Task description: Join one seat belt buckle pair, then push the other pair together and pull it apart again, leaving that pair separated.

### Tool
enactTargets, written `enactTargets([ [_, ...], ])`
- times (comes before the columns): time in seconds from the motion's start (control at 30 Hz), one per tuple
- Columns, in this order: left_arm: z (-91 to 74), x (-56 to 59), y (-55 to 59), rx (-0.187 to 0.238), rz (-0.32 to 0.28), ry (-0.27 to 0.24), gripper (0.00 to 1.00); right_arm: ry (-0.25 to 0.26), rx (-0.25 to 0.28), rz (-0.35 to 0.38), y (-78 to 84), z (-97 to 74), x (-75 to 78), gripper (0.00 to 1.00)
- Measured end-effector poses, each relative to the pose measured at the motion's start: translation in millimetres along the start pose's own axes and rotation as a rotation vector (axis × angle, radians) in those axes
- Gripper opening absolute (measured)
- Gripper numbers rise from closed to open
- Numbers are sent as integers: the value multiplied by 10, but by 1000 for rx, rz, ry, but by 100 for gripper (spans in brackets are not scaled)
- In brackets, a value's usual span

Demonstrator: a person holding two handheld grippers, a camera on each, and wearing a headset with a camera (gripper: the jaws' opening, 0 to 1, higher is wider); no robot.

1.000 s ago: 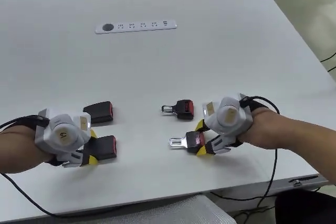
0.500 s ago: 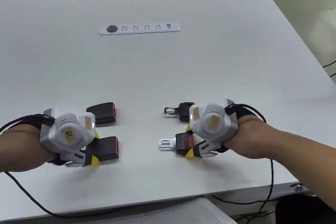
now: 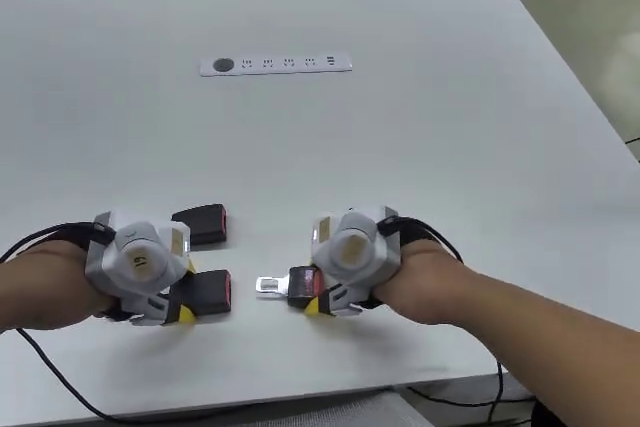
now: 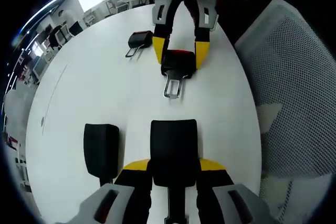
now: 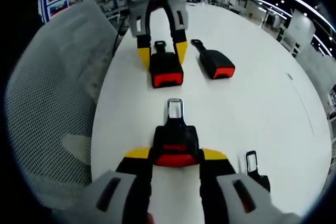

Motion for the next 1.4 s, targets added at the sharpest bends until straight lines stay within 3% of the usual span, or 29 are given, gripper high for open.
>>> enactTargets([
  [0.3,13,-7,9,-8,8,10,33,-15,10,-10,-200,146,-69,34],
  [0.73,17,-2,6,-21,5,2,33,7,-16,-56,-251,145,-61,34],
  [1.4,20,-3,10,5,38,18,32,-25,59,-1,-331,227,-95,33],
])
Point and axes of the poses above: the centre of the closed fingertips' face, and the gripper's own axes: z roughly forward along the fingers, x roughly to its right, y roughly out of its underside, the point moved 6 cm from there along -z, roughly backward along the fingers, and after that the axes turned 2 degrees about x, right-handed, at the moved point
